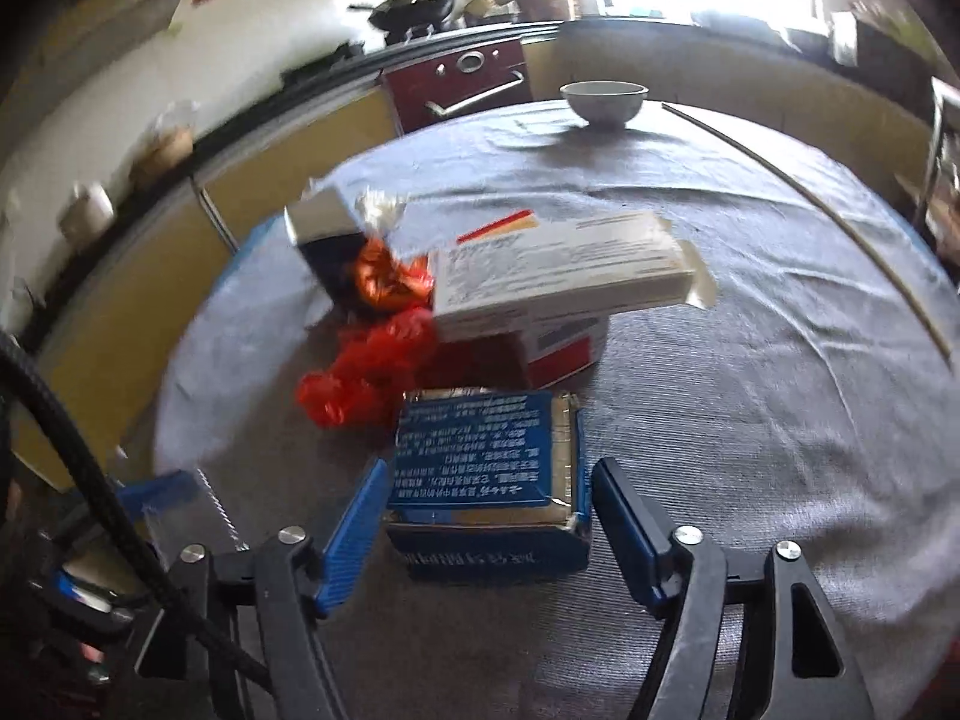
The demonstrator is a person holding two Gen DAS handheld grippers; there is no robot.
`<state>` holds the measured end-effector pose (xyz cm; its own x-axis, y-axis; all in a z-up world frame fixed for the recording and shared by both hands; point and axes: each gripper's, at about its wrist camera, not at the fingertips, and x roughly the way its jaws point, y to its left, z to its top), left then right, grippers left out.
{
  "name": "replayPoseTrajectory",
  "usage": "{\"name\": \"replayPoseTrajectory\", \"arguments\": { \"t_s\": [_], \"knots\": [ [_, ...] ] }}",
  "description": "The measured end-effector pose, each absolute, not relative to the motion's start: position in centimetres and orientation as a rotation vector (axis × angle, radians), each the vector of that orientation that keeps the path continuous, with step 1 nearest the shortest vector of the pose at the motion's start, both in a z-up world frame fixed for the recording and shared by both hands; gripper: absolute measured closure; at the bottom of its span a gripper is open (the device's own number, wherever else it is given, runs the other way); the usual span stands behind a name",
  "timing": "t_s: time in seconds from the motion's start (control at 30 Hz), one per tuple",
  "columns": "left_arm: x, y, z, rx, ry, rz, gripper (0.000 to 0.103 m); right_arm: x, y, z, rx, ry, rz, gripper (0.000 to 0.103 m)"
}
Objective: Collect trash
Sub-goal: 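Grasp the blue-and-white carton with the right tool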
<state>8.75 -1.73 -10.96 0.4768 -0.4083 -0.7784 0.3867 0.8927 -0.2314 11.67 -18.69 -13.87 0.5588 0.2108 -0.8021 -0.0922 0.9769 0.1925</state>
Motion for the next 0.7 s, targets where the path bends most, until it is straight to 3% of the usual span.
{"name": "replayPoseTrajectory", "arguments": {
  "t_s": [0.23,0.7],
  "knots": [
    [8.8,-1.0,-11.0,-0.033,0.957,-0.474,0.023,12.7,-18.4,-16.0,0.164,1.011,0.167,0.026],
    [8.4,-2.2,-10.4,-0.014,0.95,-0.487,0.023,8.9,-22.1,-14.6,0.311,0.912,0.151,0.028]
  ]
}}
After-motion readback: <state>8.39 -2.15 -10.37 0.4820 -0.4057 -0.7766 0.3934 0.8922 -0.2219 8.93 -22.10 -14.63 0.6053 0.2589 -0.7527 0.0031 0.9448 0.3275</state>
